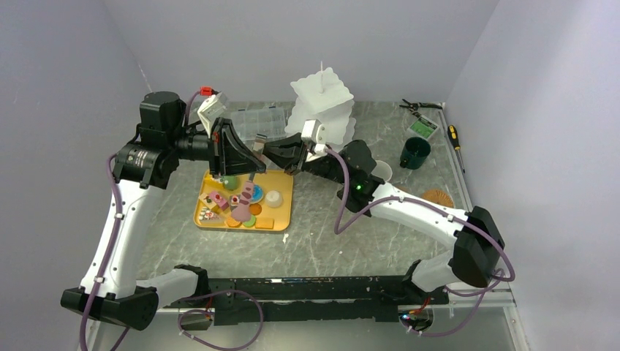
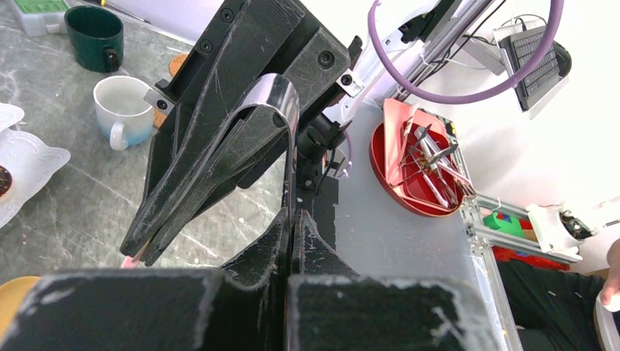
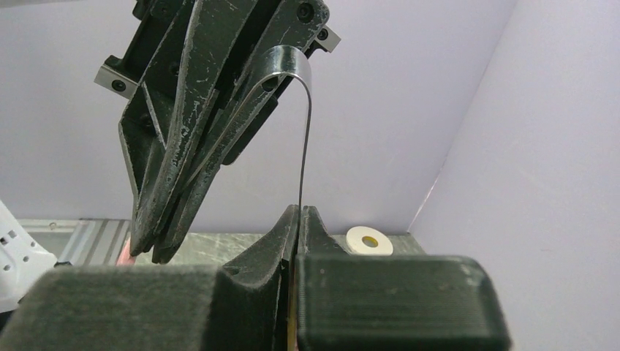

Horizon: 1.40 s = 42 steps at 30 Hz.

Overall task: Serve the afternoon tea
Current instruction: Adjust the clamp.

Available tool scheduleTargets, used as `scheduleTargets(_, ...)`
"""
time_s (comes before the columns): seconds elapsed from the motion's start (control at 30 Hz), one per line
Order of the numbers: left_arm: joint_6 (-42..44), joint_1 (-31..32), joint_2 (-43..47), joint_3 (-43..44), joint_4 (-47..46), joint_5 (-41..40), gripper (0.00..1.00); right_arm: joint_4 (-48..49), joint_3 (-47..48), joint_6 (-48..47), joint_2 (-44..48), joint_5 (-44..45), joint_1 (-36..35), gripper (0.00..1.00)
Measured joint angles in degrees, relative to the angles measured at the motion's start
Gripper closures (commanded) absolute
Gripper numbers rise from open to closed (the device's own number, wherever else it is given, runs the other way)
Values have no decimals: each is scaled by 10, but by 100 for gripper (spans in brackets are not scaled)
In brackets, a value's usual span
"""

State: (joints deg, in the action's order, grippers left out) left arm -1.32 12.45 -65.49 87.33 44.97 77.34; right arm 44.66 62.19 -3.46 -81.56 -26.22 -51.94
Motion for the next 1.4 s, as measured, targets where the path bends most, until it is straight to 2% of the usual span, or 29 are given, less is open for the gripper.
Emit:
scheduleTargets(0.57, -121, -3, 5, -32, -116, -4, 97, 42, 0, 11, -19, -1, 17, 100)
scheduleTargets(1.0, -146, -3, 9, -38, -138, -8, 97, 58, 4, 28, -32, -11, 24, 100)
scheduleTargets(1.2, -101, -3, 10, -38, -102, -7, 97, 45, 10, 49, -31, -33, 28, 69)
scheduleTargets(1.4, 3, 0, 10, -18, -5, -7, 97, 29, 10, 85, -27, -54, 32, 64)
